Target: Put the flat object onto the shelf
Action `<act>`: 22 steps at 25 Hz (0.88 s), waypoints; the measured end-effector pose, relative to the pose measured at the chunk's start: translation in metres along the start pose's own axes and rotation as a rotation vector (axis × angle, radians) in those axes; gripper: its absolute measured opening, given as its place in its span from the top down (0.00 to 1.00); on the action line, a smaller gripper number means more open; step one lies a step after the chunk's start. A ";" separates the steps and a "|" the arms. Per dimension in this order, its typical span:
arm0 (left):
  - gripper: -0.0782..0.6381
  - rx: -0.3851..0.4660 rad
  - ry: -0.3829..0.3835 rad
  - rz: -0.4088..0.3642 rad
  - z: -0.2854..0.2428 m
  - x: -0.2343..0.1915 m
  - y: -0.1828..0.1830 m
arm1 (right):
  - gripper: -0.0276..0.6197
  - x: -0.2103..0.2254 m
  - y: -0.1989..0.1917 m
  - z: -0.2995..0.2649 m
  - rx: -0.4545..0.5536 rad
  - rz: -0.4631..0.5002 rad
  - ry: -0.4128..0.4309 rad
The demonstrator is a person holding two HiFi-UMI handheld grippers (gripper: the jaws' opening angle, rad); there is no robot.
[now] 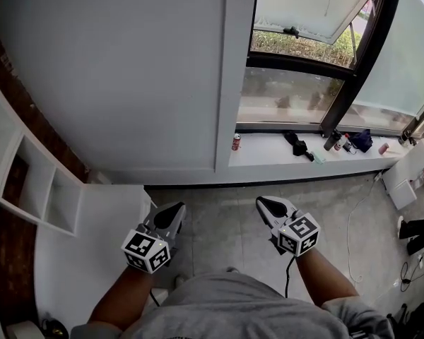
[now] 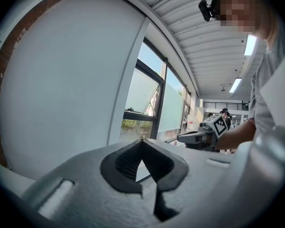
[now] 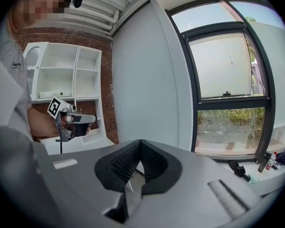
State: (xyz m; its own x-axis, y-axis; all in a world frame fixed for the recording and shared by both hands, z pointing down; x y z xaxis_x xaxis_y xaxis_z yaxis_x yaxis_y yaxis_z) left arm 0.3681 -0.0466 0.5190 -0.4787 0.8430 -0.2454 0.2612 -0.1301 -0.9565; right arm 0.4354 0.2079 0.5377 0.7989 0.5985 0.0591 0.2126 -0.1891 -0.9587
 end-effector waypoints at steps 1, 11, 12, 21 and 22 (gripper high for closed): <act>0.89 0.001 0.003 0.001 0.001 -0.001 0.000 | 0.94 0.000 0.001 -0.001 0.001 -0.001 0.001; 0.89 0.013 0.021 0.011 0.003 -0.011 0.003 | 0.94 0.000 0.007 -0.015 0.005 0.002 0.021; 0.89 0.013 0.021 0.011 0.003 -0.011 0.003 | 0.95 0.000 0.008 -0.016 0.005 0.003 0.021; 0.89 0.020 0.017 0.008 0.003 -0.012 0.006 | 0.95 0.002 0.014 -0.016 0.009 0.011 0.011; 0.89 0.021 0.016 0.008 0.003 -0.012 0.006 | 0.95 0.002 0.014 -0.016 0.009 0.012 0.011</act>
State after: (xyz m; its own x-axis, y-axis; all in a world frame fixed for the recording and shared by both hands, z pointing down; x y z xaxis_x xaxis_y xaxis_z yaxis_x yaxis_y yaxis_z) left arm 0.3728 -0.0586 0.5152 -0.4628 0.8503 -0.2506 0.2470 -0.1478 -0.9577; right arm 0.4484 0.1940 0.5283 0.8074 0.5879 0.0504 0.1979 -0.1894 -0.9617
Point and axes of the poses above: the fingertips, and each gripper's own axes: z backward along the fingers, x to its right, y out of its top, the point moved 5 cm from there along z, backward along the fingers, and after that the axes turned 3 degrees about z, right-handed, at the moved point
